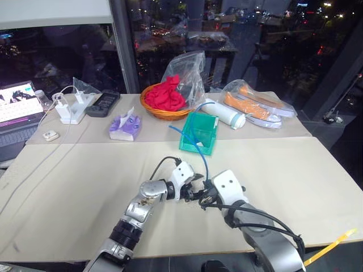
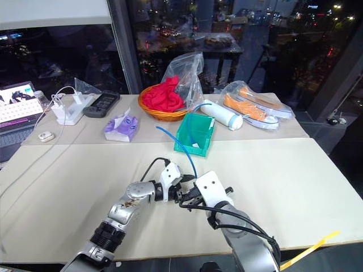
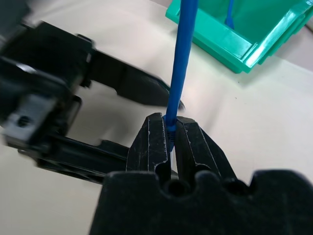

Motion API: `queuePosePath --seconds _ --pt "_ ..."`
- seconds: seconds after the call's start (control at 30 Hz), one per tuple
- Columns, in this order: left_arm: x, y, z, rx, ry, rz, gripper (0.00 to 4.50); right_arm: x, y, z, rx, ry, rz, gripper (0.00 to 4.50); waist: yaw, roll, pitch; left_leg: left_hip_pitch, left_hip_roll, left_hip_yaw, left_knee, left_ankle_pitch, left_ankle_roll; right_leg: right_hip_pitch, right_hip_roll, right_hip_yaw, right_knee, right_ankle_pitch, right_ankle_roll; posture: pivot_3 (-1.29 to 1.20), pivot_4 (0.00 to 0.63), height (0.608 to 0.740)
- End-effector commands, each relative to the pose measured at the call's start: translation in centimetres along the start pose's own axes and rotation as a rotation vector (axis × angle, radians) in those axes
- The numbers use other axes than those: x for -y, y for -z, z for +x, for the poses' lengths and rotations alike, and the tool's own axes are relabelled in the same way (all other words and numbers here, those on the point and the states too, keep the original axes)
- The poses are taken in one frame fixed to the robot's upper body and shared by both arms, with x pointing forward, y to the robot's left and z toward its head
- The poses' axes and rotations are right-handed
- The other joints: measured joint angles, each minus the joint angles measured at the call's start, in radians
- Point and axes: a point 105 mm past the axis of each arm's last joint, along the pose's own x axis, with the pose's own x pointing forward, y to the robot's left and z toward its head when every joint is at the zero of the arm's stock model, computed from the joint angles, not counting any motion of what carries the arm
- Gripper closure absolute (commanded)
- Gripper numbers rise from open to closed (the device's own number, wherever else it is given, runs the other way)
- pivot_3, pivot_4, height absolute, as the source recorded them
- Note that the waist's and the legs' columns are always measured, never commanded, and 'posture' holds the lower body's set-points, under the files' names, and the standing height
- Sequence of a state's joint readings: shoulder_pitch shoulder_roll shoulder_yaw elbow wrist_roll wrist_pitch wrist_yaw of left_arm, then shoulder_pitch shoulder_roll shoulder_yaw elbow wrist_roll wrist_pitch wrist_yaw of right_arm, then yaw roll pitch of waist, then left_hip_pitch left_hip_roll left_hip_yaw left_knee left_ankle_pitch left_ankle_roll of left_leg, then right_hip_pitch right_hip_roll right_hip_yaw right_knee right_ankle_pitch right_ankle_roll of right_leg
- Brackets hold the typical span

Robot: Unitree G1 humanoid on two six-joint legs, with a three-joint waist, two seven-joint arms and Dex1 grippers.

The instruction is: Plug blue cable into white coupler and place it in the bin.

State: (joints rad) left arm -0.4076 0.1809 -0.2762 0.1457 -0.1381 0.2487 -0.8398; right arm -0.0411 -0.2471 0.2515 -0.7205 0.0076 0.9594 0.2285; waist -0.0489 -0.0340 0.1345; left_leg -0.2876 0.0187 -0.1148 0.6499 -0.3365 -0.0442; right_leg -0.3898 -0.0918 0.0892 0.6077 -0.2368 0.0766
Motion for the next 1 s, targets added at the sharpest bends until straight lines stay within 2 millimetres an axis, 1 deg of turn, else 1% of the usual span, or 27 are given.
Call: queuePosePath --seconds 0.03,0.1,0.17,0.23,0.3,0.4,0.47,0.53,0.6,0.67,0.73,0.77,0.83,0.87,0.9,0.97,1.0 --pt "-0.3 -2.0 -2.0 0.068 -0.034 0.022 1.18 2.4 0.4 -0.9 -0.057 0.027 0.135 4.5 0.002 0.003 0.005 -0.003 0.0 0.0 0.0 0.001 -0.001 -0.002 0.0 0.0 0.0 0.0 0.0 0.0 0.15 0.723" --pt "0.1 -2.1 -3.1 0.07 -0.048 0.015 1.18 4.1 -2.9 -1.6 0.063 0.02 0.2 4.5 0.003 0.004 0.006 -0.006 0.0 -0.001 0.0 0.002 -0.003 -0.012 0.0 0.0 0.001 0.001 -0.001 0.0 0.15 0.723" --pt "0.3 -2.4 -3.8 0.075 -0.059 0.008 1.18 4.9 -5.0 -1.9 0.129 -0.005 0.234 4.5 0.005 0.009 0.011 -0.018 -0.001 -0.002 0.001 0.005 -0.009 -0.024 -0.001 0.0 0.002 0.009 -0.01 0.0 0.15 0.723" --pt "0.5 -2.8 -4.4 0.087 -0.073 0.003 1.18 5.8 -8.0 -1.8 0.212 -0.041 0.254 4.5 0.009 0.013 0.015 -0.032 -0.004 -0.004 0.002 0.008 -0.015 -0.037 -0.002 0.0 0.003 0.013 -0.009 0.0 0.15 0.723" --pt "0.5 -3.2 -4.9 0.095 -0.094 0.002 1.18 7.1 -10.9 -1.3 0.282 -0.048 0.271 4.5 0.007 0.017 0.026 -0.034 -0.004 -0.004 0.004 0.009 -0.015 -0.039 -0.003 -0.001 0.003 0.015 -0.01 0.0 0.15 0.723" --pt "0.1 -3.7 -5.3 0.109 -0.134 -0.005 1.18 8.3 -14.2 0.1 0.339 -0.063 0.295 4.5 0.006 0.018 0.028 -0.037 -0.004 -0.004 0.004 0.008 -0.014 -0.041 -0.003 -0.001 0.002 0.015 -0.009 0.0 0.15 0.723" --pt "0.0 -3.9 -5.4 0.118 -0.151 -0.008 1.18 8.5 -15.7 1.3 0.351 -0.081 0.301 4.5 0.006 0.018 0.028 -0.037 -0.004 -0.004 0.004 0.008 -0.014 -0.041 -0.003 -0.001 0.002 0.015 -0.009 0.0 0.15 0.723" --pt "-0.1 -4.0 -5.4 0.121 -0.166 -0.004 1.18 8.8 -16.3 3.3 0.327 -0.071 0.28 4.5 0.004 0.018 0.028 -0.037 -0.004 -0.004 0.004 0.008 -0.013 -0.041 -0.003 -0.002 0.002 0.015 -0.009 0.0 0.15 0.723" --pt "-0.1 -4.1 -5.5 0.128 -0.179 -0.002 1.18 9.5 -16.1 5.2 0.299 -0.039 0.267 4.5 0.0 0.018 0.028 -0.038 -0.004 -0.004 0.004 0.008 -0.013 -0.041 -0.004 -0.002 0.001 0.015 -0.009 0.0 0.15 0.723" --pt "-0.1 -4.3 -5.5 0.132 -0.192 0.006 1.18 10.7 -15.1 7.0 0.239 0.025 0.256 4.5 0.0 0.018 0.028 -0.042 -0.004 -0.004 0.004 0.008 -0.014 -0.045 -0.004 -0.002 0.002 0.015 -0.009 0.0 0.15 0.723" --pt "-0.2 -4.5 -5.7 0.136 -0.207 0.011 1.1 11.3 -14.9 8.3 0.222 0.048 0.244 3.61 -0.001 0.018 0.028 -0.049 -0.004 -0.004 0.009 0.012 -0.02 -0.051 -0.004 -0.002 0.004 0.016 -0.009 0.0 0.15 0.723" --pt "-0.3 -4.5 -5.8 0.137 -0.214 0.012 1.1 11.4 -15.0 8.7 0.224 0.048 0.24 3.51 -0.001 0.018 0.028 -0.05 -0.004 -0.004 0.01 0.012 -0.02 -0.052 -0.004 -0.002 0.005 0.016 -0.009 0.0 0.15 0.723" --pt "-0.4 -4.5 -5.9 0.136 -0.224 0.015 1.1 11.7 -15.4 9.0 0.232 0.051 0.241 2.73 -0.003 0.018 0.029 -0.052 -0.005 -0.003 0.011 0.012 -0.02 -0.053 -0.006 -0.002 0.005 0.017 -0.007 0.0 0.15 0.723" --pt "-0.5 -4.5 -6.1 0.135 -0.233 0.018 1.1 12.0 -15.7 8.9 0.241 0.058 0.247 2.46 -0.006 0.019 0.029 -0.052 -0.005 -0.002 0.011 0.012 -0.02 -0.053 -0.006 -0.002 0.005 0.018 -0.007 0.0 0.15 0.723" --pt "-0.5 -4.5 -6.2 0.135 -0.239 0.021 1.1 12.3 -15.9 8.8 0.247 0.062 0.251 2.03 -0.009 0.019 0.029 -0.053 -0.005 -0.002 0.011 0.012 -0.02 -0.053 -0.006 -0.002 0.005 0.018 -0.007 0.0 0.15 0.723" --pt "-0.7 -4.8 -6.5 0.146 -0.263 0.026 1.1 12.8 -16.2 8.2 0.26 0.069 0.252 1.42 -0.013 0.019 0.029 -0.054 -0.005 -0.002 0.011 0.012 -0.02 -0.053 -0.006 -0.002 0.005 0.018 -0.007 0.0 0.15 0.723" --pt "-0.8 -5.0 -6.7 0.151 -0.272 0.028 1.1 13.1 -16.6 7.4 0.278 0.065 0.261 1.08 -0.013 0.019 0.029 -0.054 -0.005 -0.002 0.011 0.012 -0.02 -0.053 -0.006 -0.003 0.005 0.018 -0.007 0.0 0.15 0.723"
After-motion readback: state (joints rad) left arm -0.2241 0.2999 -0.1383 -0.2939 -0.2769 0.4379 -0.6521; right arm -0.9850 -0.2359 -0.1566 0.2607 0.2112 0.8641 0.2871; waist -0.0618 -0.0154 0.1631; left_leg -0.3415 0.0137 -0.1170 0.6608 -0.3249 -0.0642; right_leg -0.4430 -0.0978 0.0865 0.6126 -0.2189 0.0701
